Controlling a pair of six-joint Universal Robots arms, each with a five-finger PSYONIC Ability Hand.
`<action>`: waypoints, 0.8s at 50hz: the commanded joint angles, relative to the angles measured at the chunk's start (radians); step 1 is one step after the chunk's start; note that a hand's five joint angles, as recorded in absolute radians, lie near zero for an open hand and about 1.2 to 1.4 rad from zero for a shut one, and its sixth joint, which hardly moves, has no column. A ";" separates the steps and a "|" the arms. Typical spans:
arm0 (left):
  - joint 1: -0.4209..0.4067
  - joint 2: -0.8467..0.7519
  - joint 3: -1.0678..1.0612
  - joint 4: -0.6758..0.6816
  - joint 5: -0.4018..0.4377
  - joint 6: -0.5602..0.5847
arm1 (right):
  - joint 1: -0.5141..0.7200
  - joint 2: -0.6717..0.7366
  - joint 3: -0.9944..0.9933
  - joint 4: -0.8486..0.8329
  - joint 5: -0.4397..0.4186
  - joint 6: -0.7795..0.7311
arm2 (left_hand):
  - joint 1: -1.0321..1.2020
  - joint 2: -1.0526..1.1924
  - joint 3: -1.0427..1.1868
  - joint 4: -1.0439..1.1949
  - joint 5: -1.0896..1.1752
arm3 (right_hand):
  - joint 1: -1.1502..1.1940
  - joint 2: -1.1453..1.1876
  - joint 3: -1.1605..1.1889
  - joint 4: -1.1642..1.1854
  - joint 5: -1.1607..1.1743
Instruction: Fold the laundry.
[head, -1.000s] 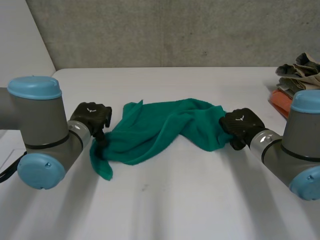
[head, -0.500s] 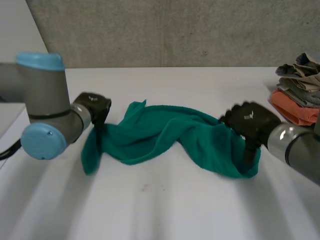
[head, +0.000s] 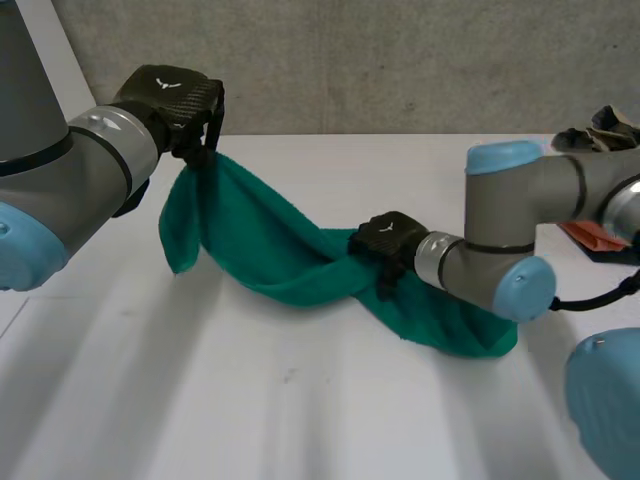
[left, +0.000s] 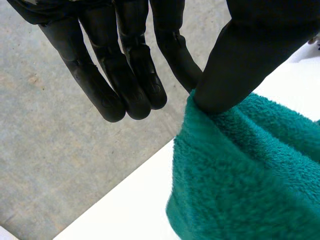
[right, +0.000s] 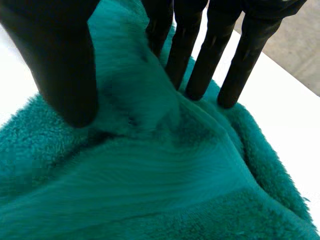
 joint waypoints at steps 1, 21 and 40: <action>0.031 -0.056 0.042 0.001 -0.003 -0.003 | -0.005 -0.039 -0.027 -0.214 0.220 0.098 | 0.250 0.204 0.212 0.203 0.235 | 0.582 0.537 0.546 0.552 0.570; 0.068 -0.366 0.573 -0.057 -0.124 -0.055 | -0.066 -0.448 0.166 -0.418 0.175 0.077 | 0.232 0.187 0.195 0.186 0.218 | 0.582 0.537 0.546 0.552 0.570; 0.109 -0.594 0.314 -0.040 -0.109 -0.056 | -0.019 -0.424 0.762 -0.493 0.224 -0.044 | -0.177 -0.223 -0.215 -0.224 -0.192 | 0.281 0.235 0.245 0.250 0.269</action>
